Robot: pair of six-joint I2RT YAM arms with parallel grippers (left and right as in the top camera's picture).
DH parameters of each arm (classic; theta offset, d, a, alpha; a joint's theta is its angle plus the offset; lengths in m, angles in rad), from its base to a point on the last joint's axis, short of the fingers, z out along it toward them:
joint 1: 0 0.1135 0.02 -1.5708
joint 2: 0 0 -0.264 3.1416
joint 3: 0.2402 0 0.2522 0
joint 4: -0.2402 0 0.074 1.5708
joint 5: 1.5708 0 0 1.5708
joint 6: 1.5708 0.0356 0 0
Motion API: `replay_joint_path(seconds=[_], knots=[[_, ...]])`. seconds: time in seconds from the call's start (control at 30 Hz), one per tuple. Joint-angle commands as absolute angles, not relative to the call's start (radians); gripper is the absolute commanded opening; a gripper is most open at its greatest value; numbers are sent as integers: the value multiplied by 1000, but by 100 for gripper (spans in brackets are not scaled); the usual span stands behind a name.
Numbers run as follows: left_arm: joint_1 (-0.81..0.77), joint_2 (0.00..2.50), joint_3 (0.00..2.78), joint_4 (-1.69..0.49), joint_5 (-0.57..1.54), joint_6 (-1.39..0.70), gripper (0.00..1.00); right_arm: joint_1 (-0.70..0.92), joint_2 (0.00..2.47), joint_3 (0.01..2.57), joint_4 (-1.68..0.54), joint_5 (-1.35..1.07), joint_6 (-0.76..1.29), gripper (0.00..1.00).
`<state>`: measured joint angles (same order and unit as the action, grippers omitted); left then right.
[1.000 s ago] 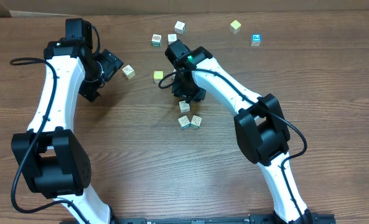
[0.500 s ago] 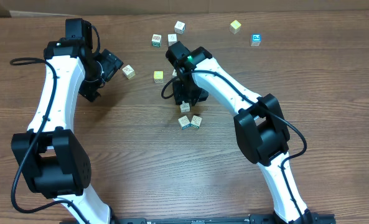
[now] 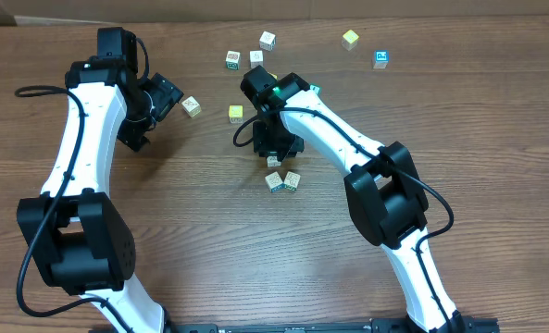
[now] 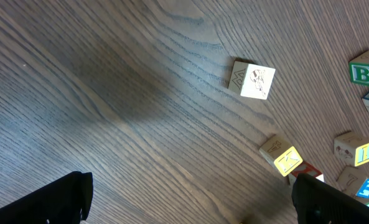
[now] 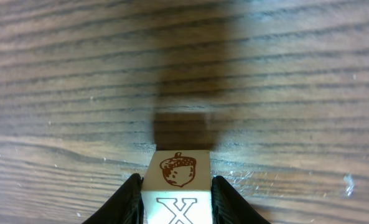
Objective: Form a circle
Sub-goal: 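Lower the X block beside the center blocks with the right gripper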
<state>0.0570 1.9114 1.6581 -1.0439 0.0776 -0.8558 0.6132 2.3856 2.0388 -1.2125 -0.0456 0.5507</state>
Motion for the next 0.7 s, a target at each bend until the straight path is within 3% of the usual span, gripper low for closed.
replay_joint_path(seconds=[0.0,0.23,0.37,0.47,0.67], knots=[[57,1902,1665,-1043,70,-830,100,614,2383,2031,-1209,-47,710,33],[57,1902,1665,-1043,70,-830,100,614,2383,2031,-1218,-47,849,33],[57,1902,1665,-1043,71,-830,100,614,2383,2031,-1225,-47,850,32],[57,1902,1665,-1043,70,-830,100,614,2383,2031,-1232,-47,854,26],[57,1902,1665,-1043,70,-830,100,614,2383,2031,-1240,-47,891,27]])
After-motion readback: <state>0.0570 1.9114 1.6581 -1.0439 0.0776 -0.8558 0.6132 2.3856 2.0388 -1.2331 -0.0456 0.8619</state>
